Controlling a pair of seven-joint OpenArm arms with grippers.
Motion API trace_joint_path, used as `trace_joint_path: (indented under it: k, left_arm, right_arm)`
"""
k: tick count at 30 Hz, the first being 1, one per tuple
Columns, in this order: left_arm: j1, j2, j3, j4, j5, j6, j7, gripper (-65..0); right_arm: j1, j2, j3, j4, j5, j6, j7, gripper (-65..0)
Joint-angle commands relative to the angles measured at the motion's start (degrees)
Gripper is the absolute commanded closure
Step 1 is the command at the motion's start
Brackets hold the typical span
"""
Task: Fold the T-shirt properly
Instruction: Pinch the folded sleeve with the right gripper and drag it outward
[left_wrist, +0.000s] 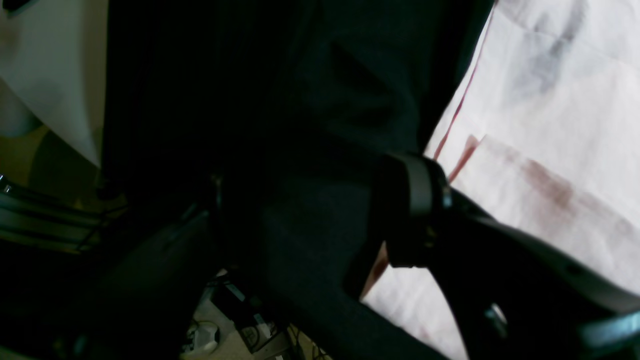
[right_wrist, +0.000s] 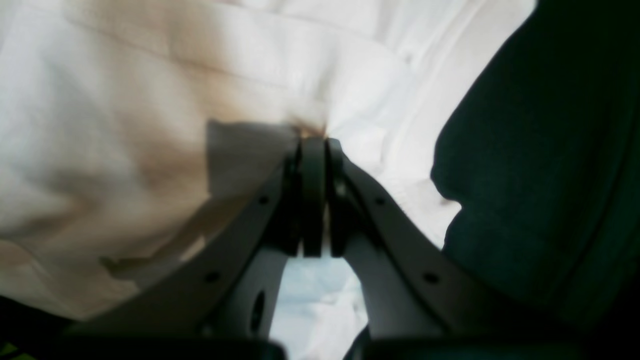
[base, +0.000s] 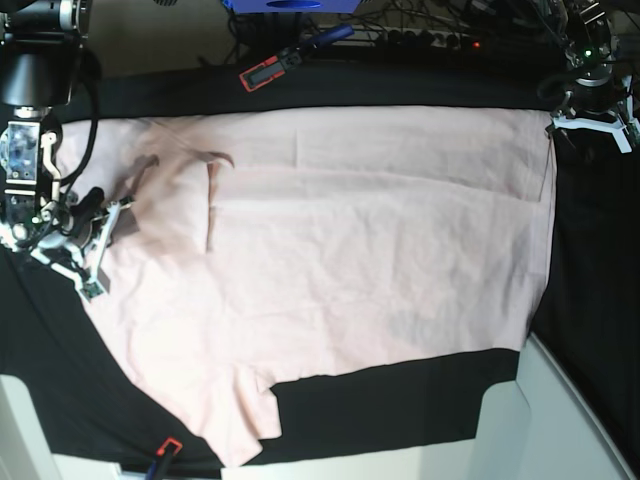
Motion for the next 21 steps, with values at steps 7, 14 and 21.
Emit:
trace_joint_path:
  k: [7, 14, 21]
  left_arm:
    - [0.3, -0.7, -0.4, 0.8, -0.1, 0.4, -1.6, -38.5]
    - [0.3, -0.7, -0.5, 0.8, 0.0, 0.4, -1.6, -38.5]
    - [0.6, -0.7, -0.6, 0.8, 0.1, 0.4, -1.6, -38.5]
  right_arm:
    - [1.0, -0.5, 0.0, 4.2, 0.2, -0.1, -2.6, -0.3]
    - [0.9, -2.0, -4.8, 3.9, 0.2, -0.1, -2.9, -0.3]
    - [0.8, -3.5, -3.8, 3.9, 0.2, -0.6, -2.9, -0.4]
